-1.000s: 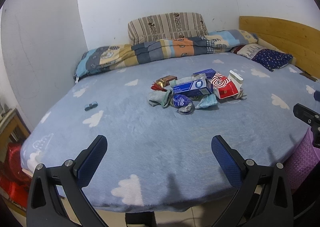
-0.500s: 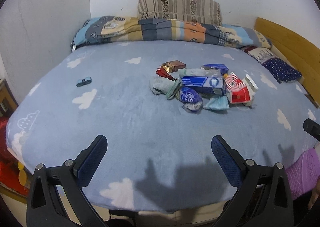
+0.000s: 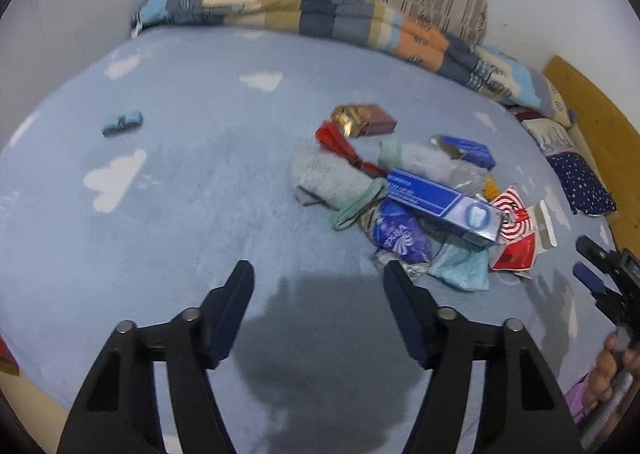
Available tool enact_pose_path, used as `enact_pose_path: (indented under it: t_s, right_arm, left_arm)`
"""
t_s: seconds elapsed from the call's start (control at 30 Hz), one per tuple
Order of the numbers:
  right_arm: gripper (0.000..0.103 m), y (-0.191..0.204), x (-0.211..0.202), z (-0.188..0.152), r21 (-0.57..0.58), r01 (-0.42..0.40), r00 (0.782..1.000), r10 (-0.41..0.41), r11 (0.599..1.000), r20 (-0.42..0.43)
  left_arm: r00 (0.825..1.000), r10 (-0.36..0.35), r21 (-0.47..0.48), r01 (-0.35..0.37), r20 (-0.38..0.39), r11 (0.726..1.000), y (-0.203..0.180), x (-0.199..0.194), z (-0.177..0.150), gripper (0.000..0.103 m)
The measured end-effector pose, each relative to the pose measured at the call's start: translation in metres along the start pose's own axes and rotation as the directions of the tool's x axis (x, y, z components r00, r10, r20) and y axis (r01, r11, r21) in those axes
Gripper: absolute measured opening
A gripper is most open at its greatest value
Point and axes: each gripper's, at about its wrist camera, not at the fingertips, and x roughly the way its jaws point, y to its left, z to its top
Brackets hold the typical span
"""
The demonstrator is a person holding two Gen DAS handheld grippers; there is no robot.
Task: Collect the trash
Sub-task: 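Grasp the red-and-white carton with the right tool while the left tool grasps the grey sock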
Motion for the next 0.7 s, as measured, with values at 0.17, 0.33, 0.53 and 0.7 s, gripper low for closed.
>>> enact_pose_path:
  t_s: [0.17,0.33,0.53,0.7]
  right_arm:
    - [0.059,-0.007,0.042,0.026,-0.043,0.062,0.998,-0.062,0.997,0.019]
    - [0.012,-0.009,0.076,0.029,-0.096,0.066,0.996,-0.072,0.993,-0.054]
    - [0.005,0.010,0.046,0.031,-0.131,0.058,0.998,-0.061,0.990,-0.019]
    - [0.004,0.035,-0.004,0.027,-0.190,0.027,0.997,-0.013,0.981,0.072]
  left_arm:
    - [1.000,-0.012,-0.012,0.012,0.012,1.000,0.004,0.005,0.014,0.065]
    - [1.000,-0.003,-0.046,0.004,0.015,0.999,0.018,0.015,0.030,0.065]
    - [0.999,-0.037,-0.154,0.032,-0.030,0.988,0.034,0.043,0.044,0.065]
    - [0.993,-0.104,-0.216,0.089,-0.056,0.972,0.028,0.066,0.054,0.069]
